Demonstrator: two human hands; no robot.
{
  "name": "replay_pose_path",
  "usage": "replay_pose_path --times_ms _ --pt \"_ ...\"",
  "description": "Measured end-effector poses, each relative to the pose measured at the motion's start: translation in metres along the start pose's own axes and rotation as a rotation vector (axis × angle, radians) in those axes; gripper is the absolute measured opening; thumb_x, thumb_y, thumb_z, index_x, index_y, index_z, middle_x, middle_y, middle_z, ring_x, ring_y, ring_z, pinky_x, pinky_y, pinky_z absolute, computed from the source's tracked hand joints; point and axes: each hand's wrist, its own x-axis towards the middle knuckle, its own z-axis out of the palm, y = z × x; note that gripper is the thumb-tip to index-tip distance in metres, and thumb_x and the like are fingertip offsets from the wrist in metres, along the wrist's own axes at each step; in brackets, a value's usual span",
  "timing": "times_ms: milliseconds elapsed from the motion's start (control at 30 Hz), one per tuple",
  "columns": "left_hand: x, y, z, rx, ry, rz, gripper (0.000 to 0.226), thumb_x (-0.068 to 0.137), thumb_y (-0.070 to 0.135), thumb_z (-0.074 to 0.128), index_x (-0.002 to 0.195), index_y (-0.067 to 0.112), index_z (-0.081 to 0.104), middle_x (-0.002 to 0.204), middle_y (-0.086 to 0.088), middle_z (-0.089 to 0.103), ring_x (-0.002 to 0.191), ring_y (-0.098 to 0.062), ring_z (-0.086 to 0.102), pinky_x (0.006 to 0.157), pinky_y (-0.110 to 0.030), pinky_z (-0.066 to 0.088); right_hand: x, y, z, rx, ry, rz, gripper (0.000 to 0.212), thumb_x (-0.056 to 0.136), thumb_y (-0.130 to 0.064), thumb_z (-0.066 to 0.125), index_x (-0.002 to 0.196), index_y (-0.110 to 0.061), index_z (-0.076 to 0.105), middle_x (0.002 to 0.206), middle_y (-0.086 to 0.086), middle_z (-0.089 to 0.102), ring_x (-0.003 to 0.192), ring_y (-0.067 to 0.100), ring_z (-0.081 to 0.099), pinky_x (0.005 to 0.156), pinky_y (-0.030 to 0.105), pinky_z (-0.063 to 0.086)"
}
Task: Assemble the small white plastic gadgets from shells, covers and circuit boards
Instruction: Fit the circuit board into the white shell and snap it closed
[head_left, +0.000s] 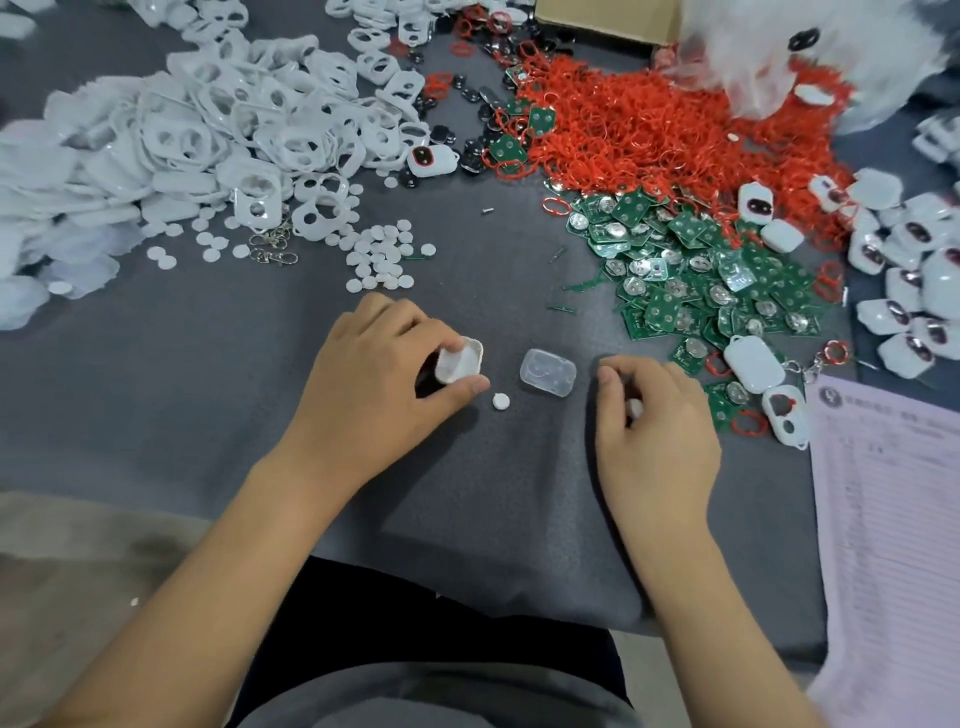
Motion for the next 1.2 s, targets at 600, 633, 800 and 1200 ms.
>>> replay_pose_path --times_ms 600,633,800,1200 --pt "-0.010 0.017 -0.002 -0.191 -0.044 -0.059 0.027 0.092 0.048 0.067 0.115 0.034 0.069 0.106 0.017 0.053 0.108 -0.007 0.047 0.076 -0.019 0.042 -0.008 0.001 0.001 0.074 0.072 0.081 0.023 0.103 -0.009 0.053 0.118 -0.013 0.070 0.103 0.013 0.058 0.099 0.032 0.047 0.092 0.036 0.034" --pt "-0.006 0.019 0.000 -0.191 -0.025 -0.061 0.030 0.093 0.045 0.067 0.121 0.033 0.068 0.110 0.015 0.053 0.111 -0.008 0.046 0.080 -0.019 0.040 -0.010 0.004 -0.003 0.090 0.073 0.085 0.021 0.103 -0.012 0.054 0.117 -0.013 0.069 0.102 0.011 0.059 0.100 0.030 0.047 0.092 0.036 0.035" --pt "0.012 0.024 0.007 -0.152 -0.086 -0.060 0.037 0.095 0.045 0.063 0.129 0.032 0.065 0.114 0.014 0.057 0.113 -0.009 0.048 0.088 -0.026 0.043 -0.023 0.019 -0.015 0.071 0.025 0.060 0.004 0.094 -0.020 0.068 0.091 -0.020 0.071 0.086 -0.002 0.063 0.089 0.027 0.055 0.079 0.039 0.042" --pt "0.115 0.016 0.028 -0.250 0.086 -0.160 0.009 0.099 0.031 0.064 0.100 0.028 0.072 0.088 0.014 0.065 0.088 -0.012 0.055 0.082 -0.038 0.050 0.109 -0.032 0.026 -0.193 0.086 -0.111 0.014 0.093 -0.033 0.067 0.088 -0.024 0.076 0.084 -0.001 0.070 0.089 0.033 0.058 0.063 0.032 0.029"
